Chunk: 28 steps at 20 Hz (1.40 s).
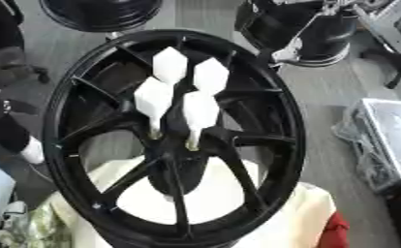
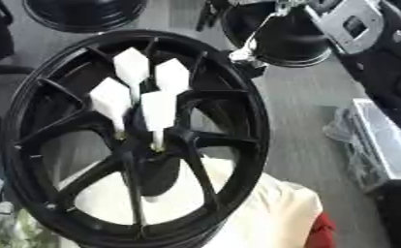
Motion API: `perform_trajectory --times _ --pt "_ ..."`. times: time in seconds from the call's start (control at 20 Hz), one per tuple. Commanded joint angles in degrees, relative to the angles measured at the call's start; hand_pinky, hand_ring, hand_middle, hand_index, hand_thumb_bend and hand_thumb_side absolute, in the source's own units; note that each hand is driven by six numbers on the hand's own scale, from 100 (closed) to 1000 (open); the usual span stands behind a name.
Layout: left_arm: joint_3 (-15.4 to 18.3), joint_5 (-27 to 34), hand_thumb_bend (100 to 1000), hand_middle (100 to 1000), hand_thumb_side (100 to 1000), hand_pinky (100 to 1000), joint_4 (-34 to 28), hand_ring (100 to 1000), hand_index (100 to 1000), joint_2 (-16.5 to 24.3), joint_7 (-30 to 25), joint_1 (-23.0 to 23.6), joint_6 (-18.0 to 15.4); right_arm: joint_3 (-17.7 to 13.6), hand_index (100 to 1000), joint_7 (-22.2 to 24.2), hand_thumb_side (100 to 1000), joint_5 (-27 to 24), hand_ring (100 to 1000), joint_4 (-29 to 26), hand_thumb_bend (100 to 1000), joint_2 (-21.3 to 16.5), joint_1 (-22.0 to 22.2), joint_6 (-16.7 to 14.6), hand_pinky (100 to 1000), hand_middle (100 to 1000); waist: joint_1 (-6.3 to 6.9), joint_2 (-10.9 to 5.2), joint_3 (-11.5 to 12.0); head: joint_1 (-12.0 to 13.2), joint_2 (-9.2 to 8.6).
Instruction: Pull the pin out of the wheel hub.
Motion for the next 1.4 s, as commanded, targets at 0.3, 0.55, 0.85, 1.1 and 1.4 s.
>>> perform_trajectory --times 0.3,0.55,0.85,1.1,1.4 --pt "0.06 -0.68 100 1000 788 760 -0.86 1000 812 1.49 -0.24 -0.77 0.27 -0.28 879 3.92 498 -0.36 853 -1.26 423 0.13 -2.26 -3.79 890 836 0.03 -0.83 0.3 -0.34 -0.09" --pt "-0.22 -1.06 100 1000 790 760 -0.88 1000 812 1.67 -0.54 -0.88 0.24 0.69 886 6.34 515 -0.79 843 -1.37 460 0.45 -3.47 -5.45 891 823 -0.28 -0.65 0.45 -0.13 -0.56" --pt "-0.47 -1.31 100 1000 790 760 -0.92 1000 812 2.03 -0.8 -1.03 0.04 1.62 883 6.56 495 -0.52 832 -2.75 459 -0.13 -2.52 -6.54 889 774 -0.62 -0.51 0.63 -0.27 -0.6" --pt "-0.55 -1.45 100 1000 791 760 -0.87 1000 812 2.14 -0.91 -1.01 -0.02 2.15 865 6.56 461 -1.42 824 -5.32 437 -0.8 -0.45 -6.26 882 742 -0.8 -0.52 0.78 -0.53 -0.39" --pt "-0.55 -1.7 100 1000 795 760 -0.7 1000 812 2.18 -0.95 -0.84 -0.04 3.28 851 6.56 439 -1.79 814 -5.6 407 -0.21 0.03 -5.62 874 728 -0.86 -0.56 0.84 -0.75 -0.32"
